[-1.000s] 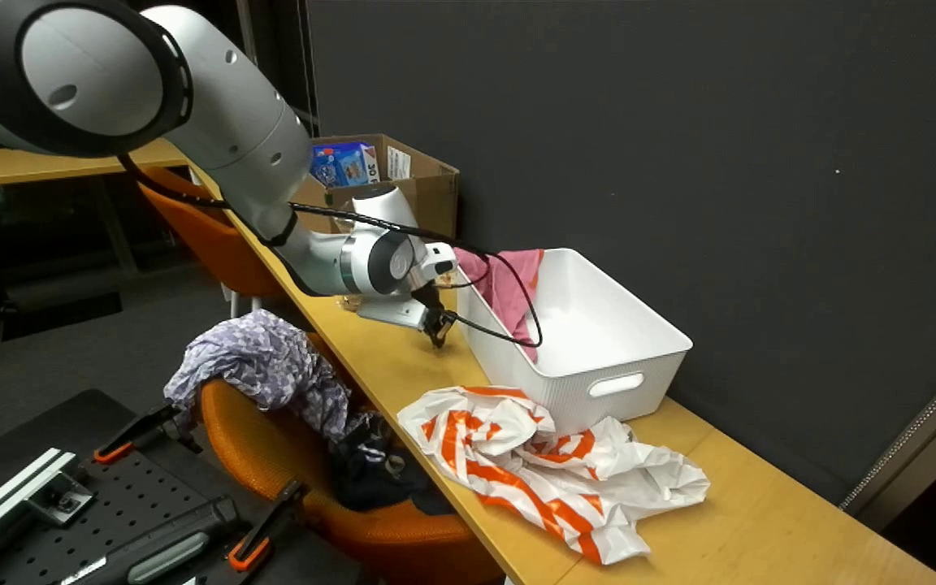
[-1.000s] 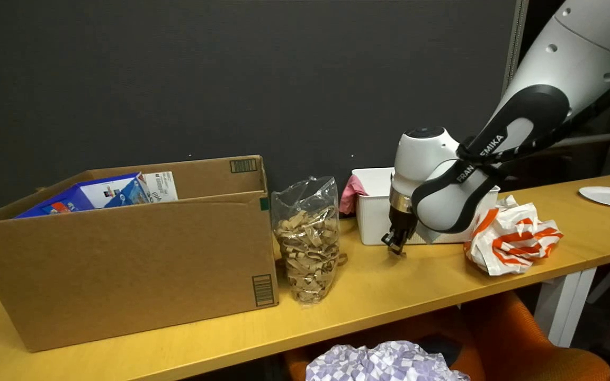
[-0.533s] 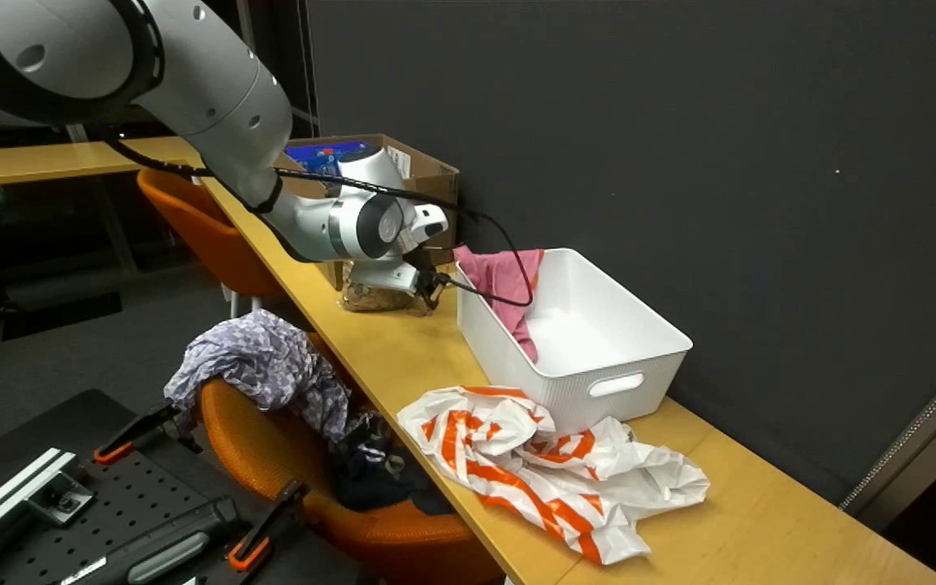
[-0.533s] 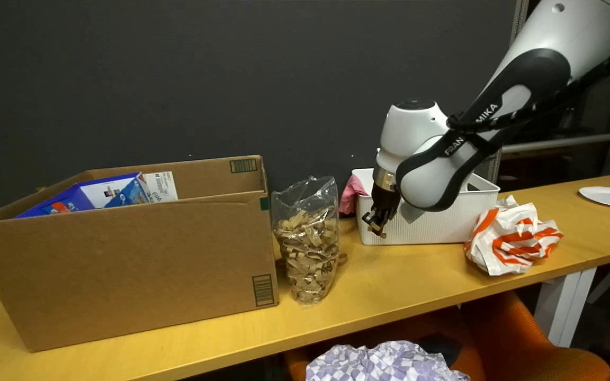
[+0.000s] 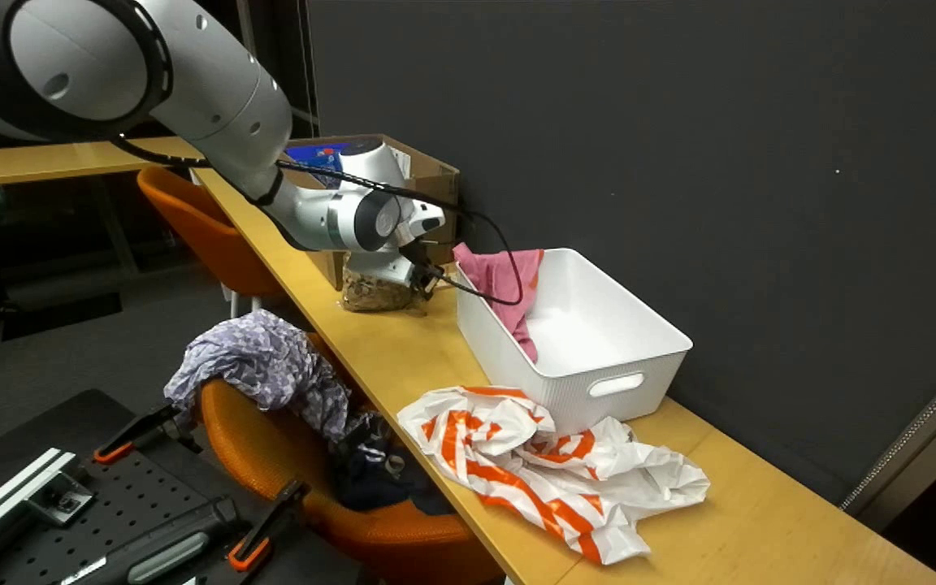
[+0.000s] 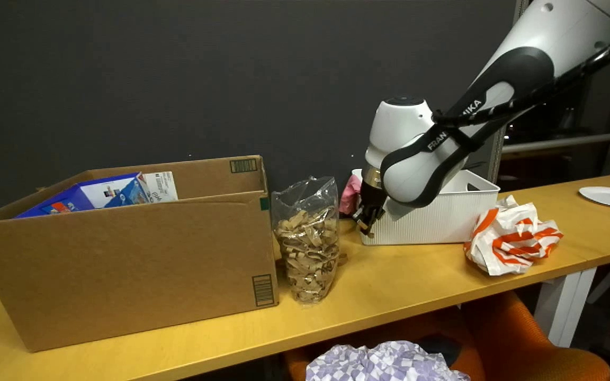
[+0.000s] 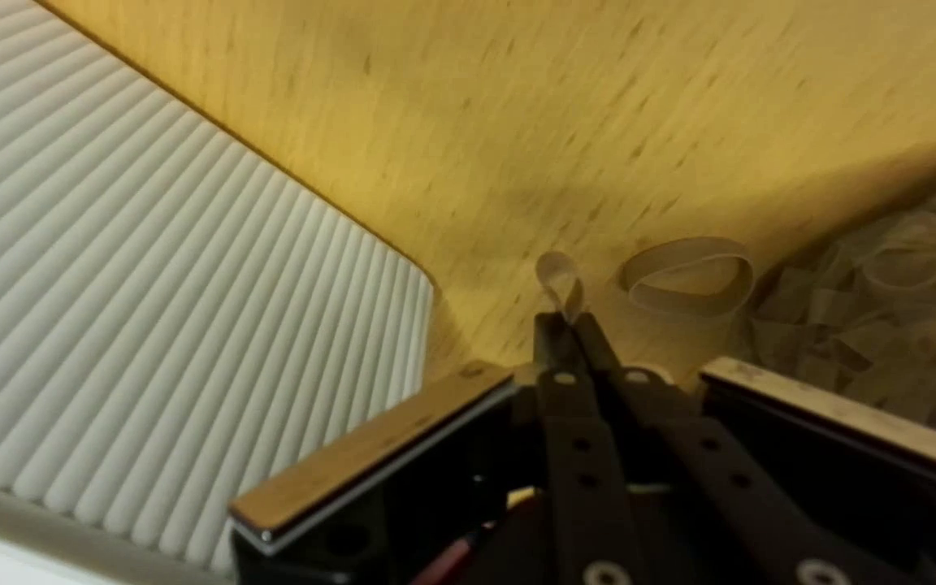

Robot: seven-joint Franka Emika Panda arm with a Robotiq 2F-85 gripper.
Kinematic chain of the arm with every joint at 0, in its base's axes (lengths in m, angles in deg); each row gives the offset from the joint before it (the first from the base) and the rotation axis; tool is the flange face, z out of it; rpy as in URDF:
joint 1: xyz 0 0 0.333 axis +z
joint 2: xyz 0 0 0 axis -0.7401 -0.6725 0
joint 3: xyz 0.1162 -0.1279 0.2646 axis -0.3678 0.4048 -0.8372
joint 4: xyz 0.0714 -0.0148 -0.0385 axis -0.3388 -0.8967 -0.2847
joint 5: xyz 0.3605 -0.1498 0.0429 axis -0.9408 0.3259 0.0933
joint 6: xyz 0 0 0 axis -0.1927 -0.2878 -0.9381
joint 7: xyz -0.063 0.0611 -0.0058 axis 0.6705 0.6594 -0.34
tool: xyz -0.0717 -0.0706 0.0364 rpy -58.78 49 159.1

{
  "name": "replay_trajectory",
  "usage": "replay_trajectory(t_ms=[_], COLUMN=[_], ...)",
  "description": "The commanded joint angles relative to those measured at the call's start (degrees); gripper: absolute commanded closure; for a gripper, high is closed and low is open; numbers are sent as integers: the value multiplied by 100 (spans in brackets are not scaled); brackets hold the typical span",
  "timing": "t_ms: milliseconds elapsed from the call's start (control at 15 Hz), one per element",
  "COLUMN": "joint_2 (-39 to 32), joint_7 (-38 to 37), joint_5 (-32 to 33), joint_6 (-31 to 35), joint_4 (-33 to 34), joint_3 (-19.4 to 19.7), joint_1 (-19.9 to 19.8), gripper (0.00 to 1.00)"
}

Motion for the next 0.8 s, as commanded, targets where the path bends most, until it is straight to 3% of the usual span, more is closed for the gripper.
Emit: replay_trajectory(t_ms=[0,667,733], joint_2=[-384,-1193,-1239], joint_7=[293,888,903], joint_5=[-214,-231,-222], joint_6=[-256,-893,-929], joint_4=[588,1787,1862], joint_3=[-200,-569,-564], joint_1=[-111,-209,-198], gripper=[99,99,73])
